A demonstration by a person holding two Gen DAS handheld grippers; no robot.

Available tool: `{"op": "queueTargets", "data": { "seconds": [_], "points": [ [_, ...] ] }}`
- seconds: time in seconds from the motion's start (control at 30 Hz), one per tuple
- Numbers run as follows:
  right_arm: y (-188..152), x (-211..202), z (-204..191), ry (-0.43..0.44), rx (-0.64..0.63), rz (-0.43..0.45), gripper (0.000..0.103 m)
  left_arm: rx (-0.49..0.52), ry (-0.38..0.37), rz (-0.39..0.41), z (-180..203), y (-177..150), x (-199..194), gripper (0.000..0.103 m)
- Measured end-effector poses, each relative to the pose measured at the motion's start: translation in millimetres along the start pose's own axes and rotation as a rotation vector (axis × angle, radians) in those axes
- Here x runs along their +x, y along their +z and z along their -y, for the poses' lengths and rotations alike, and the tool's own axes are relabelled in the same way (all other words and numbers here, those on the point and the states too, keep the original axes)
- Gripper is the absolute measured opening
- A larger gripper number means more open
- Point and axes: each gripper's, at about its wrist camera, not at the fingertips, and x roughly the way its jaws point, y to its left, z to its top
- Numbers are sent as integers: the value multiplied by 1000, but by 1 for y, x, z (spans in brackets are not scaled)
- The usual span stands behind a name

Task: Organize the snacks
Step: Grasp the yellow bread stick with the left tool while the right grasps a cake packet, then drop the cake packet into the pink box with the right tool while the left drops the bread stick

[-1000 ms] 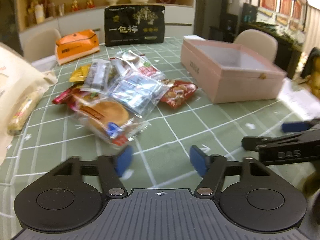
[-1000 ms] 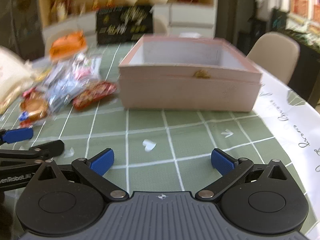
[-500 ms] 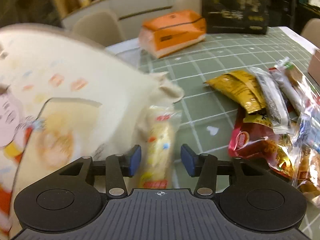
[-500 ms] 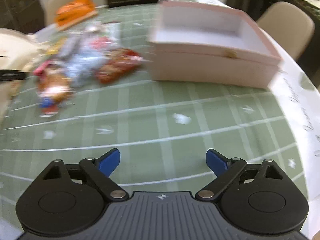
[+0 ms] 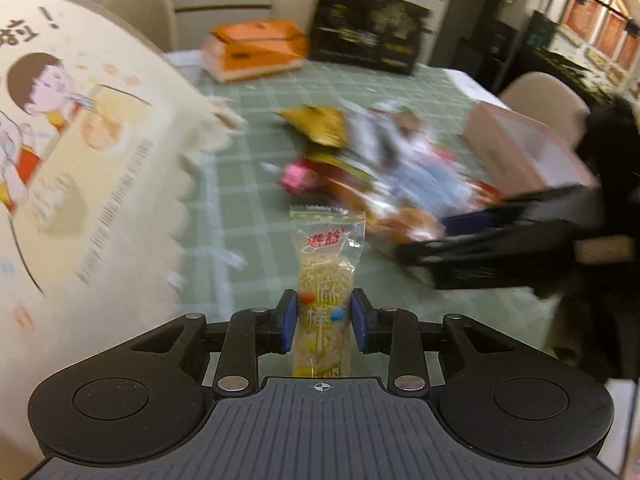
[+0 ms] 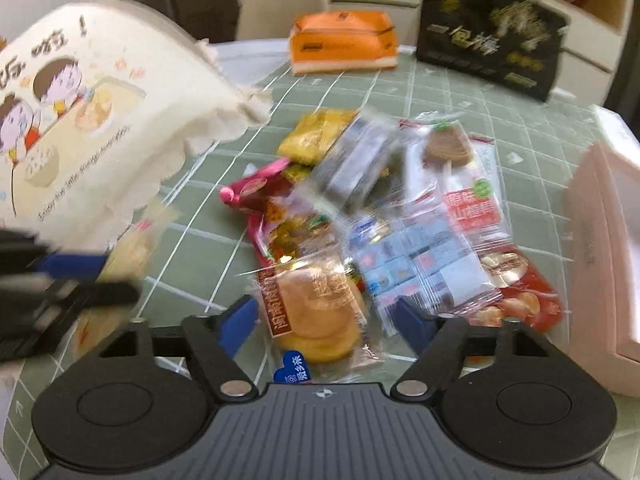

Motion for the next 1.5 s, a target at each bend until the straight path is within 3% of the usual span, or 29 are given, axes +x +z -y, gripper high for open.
{"op": "queueTargets", "data": {
  "seconds": [0.1, 0.23, 0.33, 0.43, 0.5, 0.57, 0.6, 0.67, 0.73, 0.83, 0.87, 0.9, 0.97, 1.03, 1.07, 1.2, 1.33, 1.43, 1.5],
  "points": [
    [-13, -28, 6, -4, -24, -67, 53, 57, -106, 12, 45, -5, -15, 33],
    [-54, -115, 45, -35, 6, -11, 53, 81, -242, 50, 107, 7, -27, 33],
    [-84, -172, 87, -122, 58, 17, 53, 106, -335, 102, 150, 44, -26, 33],
    [-108, -209, 126, -218, 98, 34, 53, 120, -388, 187, 191, 103, -10, 33],
    [-115, -221, 143, -265, 127, 54, 53, 63, -436, 153, 210, 144, 23, 38],
    [-119, -228, 161, -271, 189, 76, 53, 8, -403, 30, 221, 170, 71, 35],
    [-119, -229, 168, -267, 219, 89, 53, -18, -355, -8, 222, 174, 89, 35],
    [-115, -229, 181, -271, 255, 120, 53, -31, -340, -10, 217, 170, 97, 35],
    [-108, -229, 188, -271, 267, 166, 53, -8, -346, -4, 206, 155, 95, 35],
    [-77, -218, 211, -257, 287, 253, 53, 63, -261, -12, 188, 139, 100, 35],
    [-63, -211, 219, -245, 314, 285, 57, 83, -233, -8, 181, 137, 99, 35],
    [-48, -200, 229, -239, 339, 304, 68, 108, -197, 4, 171, 134, 100, 35],
    [-23, -174, 239, -250, 352, 273, 71, 125, -142, 43, 154, 135, 88, 35],
    [-16, -156, 233, -256, 354, 240, 71, 79, -84, 105, 123, 142, 89, 35],
    [-17, -150, 226, -227, 352, 227, 71, 5, -69, 133, 102, 149, 92, 35],
    [-27, -125, 181, -134, 290, 166, 71, -198, -25, 161, 42, 170, 133, 35],
    [-25, -97, 130, -69, 250, 105, 71, -101, -66, 155, 38, 184, 170, 35],
    [-7, -66, 101, -78, 229, 94, 71, 46, -179, 184, 54, 196, 182, 35],
    [7, -46, 93, -113, 239, 108, 71, 164, -246, 115, 68, 198, 191, 40]
  ]
}}
